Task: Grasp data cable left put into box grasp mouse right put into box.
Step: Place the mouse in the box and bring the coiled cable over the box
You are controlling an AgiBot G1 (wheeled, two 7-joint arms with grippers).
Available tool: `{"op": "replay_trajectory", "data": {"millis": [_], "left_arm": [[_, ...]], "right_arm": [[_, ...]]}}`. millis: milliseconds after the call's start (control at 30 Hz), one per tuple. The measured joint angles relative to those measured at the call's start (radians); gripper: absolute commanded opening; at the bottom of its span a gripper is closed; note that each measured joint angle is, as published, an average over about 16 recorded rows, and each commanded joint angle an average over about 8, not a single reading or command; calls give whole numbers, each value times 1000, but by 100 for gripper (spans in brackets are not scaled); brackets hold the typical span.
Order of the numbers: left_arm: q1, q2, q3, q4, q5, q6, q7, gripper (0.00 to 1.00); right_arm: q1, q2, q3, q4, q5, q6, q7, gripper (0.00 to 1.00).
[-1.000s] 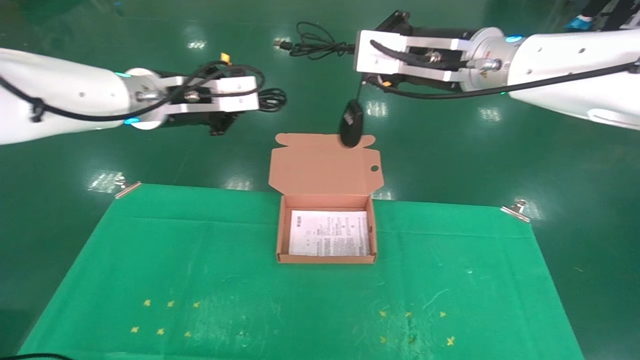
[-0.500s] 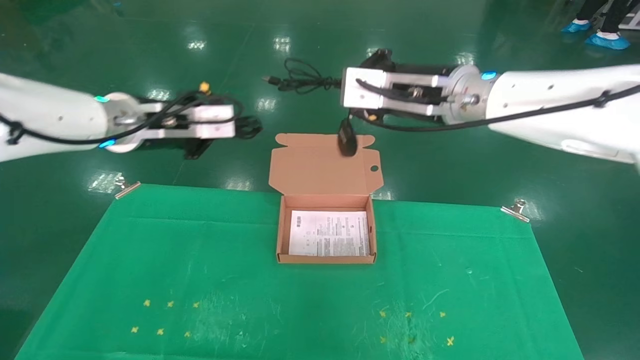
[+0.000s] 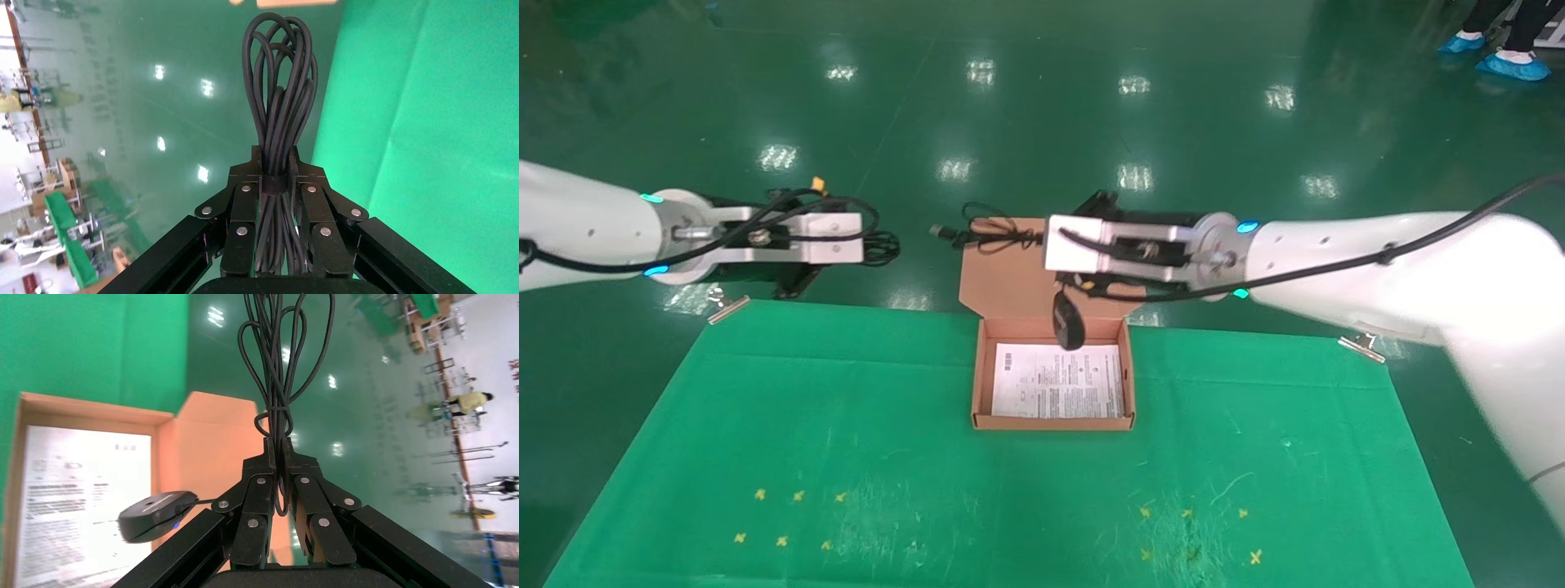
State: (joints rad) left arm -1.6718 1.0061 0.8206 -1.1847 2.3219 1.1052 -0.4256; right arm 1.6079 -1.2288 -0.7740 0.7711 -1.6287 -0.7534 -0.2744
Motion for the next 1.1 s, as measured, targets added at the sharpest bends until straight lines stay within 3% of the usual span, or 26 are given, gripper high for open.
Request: {"op": "replay_trajectory", "data": {"millis": [400,700,733,967,1000,1100], "left_arm": [[5,-5,4,-20,23,16,-26,0],[5,-6,5,-23,25,17,-28,0],[5,-6,5,-24,25,18,-28,0],[7,-5,5,-25,25,18,-28,0],[8,-5,5,-25,24,17,-28,0],[13,0,7,-27,21,15,-27,0]], "right_arm": [[-57,-97,3,-197,47,59,-7,0],[-77,-127,-22,-331,77,103,13,1],[-78,-128,-26,-340,79,107,14,8],[-82,-129,-50,-362,91,119,21,94],[-83,-128,-53,-361,93,119,22,100],[-87,-122,-60,-354,96,118,25,100]]}}
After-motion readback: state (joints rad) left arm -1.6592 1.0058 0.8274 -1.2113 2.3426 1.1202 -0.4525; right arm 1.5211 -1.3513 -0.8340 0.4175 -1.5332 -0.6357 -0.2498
